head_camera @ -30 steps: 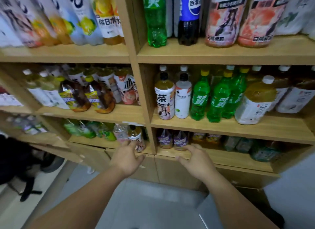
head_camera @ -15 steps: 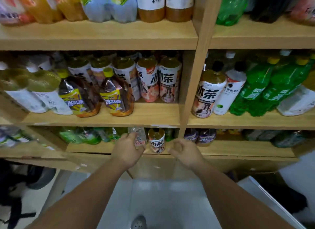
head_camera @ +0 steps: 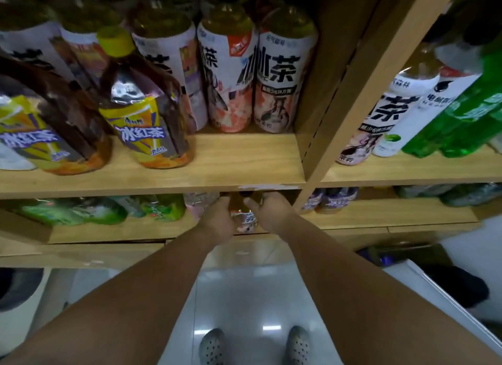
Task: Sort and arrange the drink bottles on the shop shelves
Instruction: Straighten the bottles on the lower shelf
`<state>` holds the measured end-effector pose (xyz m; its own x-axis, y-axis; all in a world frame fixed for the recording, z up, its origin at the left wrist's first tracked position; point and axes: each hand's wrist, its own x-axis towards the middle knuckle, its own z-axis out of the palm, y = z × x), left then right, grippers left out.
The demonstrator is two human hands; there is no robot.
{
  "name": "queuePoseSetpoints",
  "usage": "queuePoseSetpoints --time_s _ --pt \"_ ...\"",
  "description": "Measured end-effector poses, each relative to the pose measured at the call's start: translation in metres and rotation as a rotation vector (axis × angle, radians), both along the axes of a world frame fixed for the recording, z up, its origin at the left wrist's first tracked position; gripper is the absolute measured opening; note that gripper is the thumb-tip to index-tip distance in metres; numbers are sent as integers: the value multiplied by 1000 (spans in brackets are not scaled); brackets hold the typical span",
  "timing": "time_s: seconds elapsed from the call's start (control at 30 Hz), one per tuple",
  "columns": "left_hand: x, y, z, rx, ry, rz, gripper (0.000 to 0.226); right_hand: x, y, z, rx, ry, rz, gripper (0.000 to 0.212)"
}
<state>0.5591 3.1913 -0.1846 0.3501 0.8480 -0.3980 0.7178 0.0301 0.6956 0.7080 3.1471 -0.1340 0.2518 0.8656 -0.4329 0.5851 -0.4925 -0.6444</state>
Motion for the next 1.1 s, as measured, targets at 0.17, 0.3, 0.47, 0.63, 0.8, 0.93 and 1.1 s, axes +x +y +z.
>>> queuePoseSetpoints --time_s 0.17,0.3,0.47,0.63,0.8,0.93,1.1 --pt "3 -5 -23 67 -96 32 43 -1 8 -20 58 -11 -10 33" --pt "-2 -22 -28 93 -177 76 63 -6 -4 -21 167 -51 24 29" --pt "-5 -49 -12 91 -278 96 77 -10 -38 -18 311 -35 -8 30" --pt "-15 -85 21 99 -317 40 89 -10 -80 12 368 74 15 24" --pt "-6 -113 78 84 -330 25 86 5 -110 54 417 94 41 24" --pt "8 -134 115 97 -349 44 86 26 -127 96 451 57 107 26" --pt "26 -154 150 132 -434 175 82 62 -126 151 369 95 240 31"
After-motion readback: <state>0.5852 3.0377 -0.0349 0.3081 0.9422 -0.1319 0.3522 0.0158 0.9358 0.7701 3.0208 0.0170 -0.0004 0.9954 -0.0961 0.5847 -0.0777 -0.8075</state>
